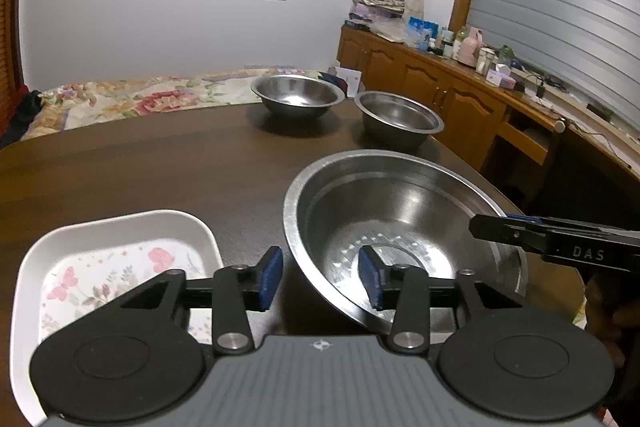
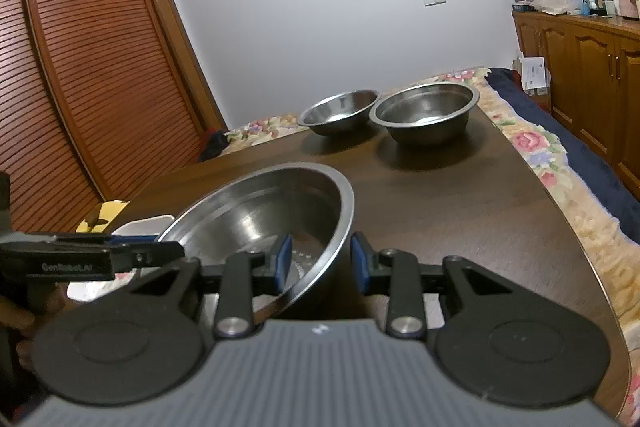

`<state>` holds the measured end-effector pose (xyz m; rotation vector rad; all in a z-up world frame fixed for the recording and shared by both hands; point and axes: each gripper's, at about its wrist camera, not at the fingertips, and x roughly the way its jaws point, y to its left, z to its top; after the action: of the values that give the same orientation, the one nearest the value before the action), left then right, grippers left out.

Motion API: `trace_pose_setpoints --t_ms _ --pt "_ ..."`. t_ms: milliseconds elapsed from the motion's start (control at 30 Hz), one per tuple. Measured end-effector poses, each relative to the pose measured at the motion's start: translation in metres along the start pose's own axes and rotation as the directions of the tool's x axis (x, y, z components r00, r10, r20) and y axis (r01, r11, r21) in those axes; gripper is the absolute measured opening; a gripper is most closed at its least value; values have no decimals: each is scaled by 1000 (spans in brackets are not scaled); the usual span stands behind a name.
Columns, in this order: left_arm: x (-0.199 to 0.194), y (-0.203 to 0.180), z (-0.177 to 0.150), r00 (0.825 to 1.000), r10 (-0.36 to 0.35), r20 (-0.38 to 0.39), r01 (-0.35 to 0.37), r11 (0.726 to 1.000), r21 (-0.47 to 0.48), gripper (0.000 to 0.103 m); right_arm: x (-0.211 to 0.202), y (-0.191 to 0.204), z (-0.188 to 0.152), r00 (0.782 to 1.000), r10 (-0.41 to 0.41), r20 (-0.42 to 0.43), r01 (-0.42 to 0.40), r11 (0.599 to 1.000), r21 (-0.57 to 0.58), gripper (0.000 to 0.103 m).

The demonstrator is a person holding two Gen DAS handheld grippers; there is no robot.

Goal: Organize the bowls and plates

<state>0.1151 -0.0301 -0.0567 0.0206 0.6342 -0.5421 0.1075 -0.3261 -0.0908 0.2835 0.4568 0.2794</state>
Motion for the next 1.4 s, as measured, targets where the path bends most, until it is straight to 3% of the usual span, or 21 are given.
trace_pose_setpoints --t_ms 267,400,867,1400 --pt "-6 4 7 1000 19 23 -19 1000 4 56 -4 -3 8 1000 -6 17 6 1000 -6 37" --pt "-10 6 15 998 36 41 -36 999 11 60 -8 -7 17 999 -11 39 11 1000 -12 45" --pt "-17 9 51 992 65 111 -71 996 55 63 -14 -20 42 994 -36 102 40 999 -37 50" --pt "0 -1 85 992 43 120 -57 992 117 67 2 -38 73 990 -70 119 81 992 -92 54"
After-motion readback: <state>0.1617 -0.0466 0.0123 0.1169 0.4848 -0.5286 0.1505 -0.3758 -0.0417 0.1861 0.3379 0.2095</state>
